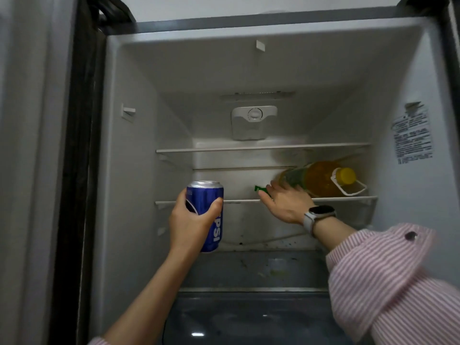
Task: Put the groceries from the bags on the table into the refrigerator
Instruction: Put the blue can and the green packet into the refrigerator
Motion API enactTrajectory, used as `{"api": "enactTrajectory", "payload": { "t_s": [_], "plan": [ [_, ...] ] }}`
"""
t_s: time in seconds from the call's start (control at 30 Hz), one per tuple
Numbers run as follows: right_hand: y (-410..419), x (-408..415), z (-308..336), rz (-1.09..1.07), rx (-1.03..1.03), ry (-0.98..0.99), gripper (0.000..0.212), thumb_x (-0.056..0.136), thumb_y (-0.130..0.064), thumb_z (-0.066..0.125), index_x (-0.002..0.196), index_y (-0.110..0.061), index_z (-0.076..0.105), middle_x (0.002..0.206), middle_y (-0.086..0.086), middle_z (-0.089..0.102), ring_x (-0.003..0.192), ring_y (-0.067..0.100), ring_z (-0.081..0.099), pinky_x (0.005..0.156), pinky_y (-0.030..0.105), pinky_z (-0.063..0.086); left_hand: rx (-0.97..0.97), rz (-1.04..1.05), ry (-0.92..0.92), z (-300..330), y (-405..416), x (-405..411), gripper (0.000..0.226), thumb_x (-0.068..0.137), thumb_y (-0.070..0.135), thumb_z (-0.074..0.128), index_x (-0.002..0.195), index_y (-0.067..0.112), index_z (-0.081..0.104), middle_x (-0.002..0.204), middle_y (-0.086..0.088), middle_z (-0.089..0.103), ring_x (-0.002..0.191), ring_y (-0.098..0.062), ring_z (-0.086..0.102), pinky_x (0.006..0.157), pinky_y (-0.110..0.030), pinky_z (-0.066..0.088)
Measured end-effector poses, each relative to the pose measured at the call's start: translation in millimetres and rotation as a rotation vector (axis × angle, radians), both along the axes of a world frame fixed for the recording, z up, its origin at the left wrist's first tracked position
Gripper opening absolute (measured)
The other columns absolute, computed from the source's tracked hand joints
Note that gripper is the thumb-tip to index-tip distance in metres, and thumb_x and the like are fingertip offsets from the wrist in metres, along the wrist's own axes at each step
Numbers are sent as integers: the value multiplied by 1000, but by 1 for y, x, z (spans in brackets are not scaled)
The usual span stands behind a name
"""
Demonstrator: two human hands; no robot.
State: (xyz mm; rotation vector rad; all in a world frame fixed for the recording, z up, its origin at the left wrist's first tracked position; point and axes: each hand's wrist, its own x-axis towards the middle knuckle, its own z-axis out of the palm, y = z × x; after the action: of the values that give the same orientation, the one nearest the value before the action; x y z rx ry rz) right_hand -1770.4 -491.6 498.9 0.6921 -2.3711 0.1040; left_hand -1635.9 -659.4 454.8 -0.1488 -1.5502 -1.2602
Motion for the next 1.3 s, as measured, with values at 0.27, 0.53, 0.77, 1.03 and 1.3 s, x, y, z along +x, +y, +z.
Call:
{"api": "enactTrajectory", "payload": {
  "t_s": [0.27, 0.53, 0.77, 1.03, 1.3],
  "plan": [
    [-28, 127, -65, 1123, -777, -597, 41, 89, -31, 55, 128, -25, 41, 122, 0, 57, 108, 11, 57, 93, 27, 47, 81, -80, -80, -25, 20, 98, 41, 69, 17, 79, 106, 17, 61, 100, -6, 67, 90, -16, 66, 79, -32, 56],
    [-66, 247, -102, 1438, -550, -835, 61, 61, -34, 72, 115, -35, 43, 108, -8, 63, 98, 6, 62, 83, 26, 53, -15, 145, -205, -51, 28, 233, 55, 56, 33, 78, 107, 21, 63, 99, -3, 70, 92, -16, 67, 79, -31, 56],
    [-104, 325, -59, 1630, -824, -709, 45, 58, -27, 74, 92, -31, 46, 89, -10, 60, 80, -1, 62, 72, 19, 50, -296, 734, -152, -16, 7, 350, 20, 84, 31, 62, 103, 24, 65, 98, 4, 69, 88, -9, 65, 77, -19, 50],
    [-178, 367, -11, 1417, -660, -962, 57, 71, -12, 73, 114, -9, 36, 101, 3, 58, 89, 16, 62, 75, 35, 55, -688, 1257, -434, -67, -74, 390, 42, 86, 46, 43, 108, 19, 65, 103, 2, 66, 95, -18, 61, 80, -40, 48],
    [-206, 363, -19, 1166, -355, -969, 76, 63, -17, 80, 119, -7, 29, 104, 8, 59, 90, 21, 64, 77, 40, 57, -736, 1268, -250, -77, -89, 385, 38, 86, 45, 47, 113, 21, 60, 110, 3, 65, 106, -10, 52, 88, -28, 37]
  ]
}}
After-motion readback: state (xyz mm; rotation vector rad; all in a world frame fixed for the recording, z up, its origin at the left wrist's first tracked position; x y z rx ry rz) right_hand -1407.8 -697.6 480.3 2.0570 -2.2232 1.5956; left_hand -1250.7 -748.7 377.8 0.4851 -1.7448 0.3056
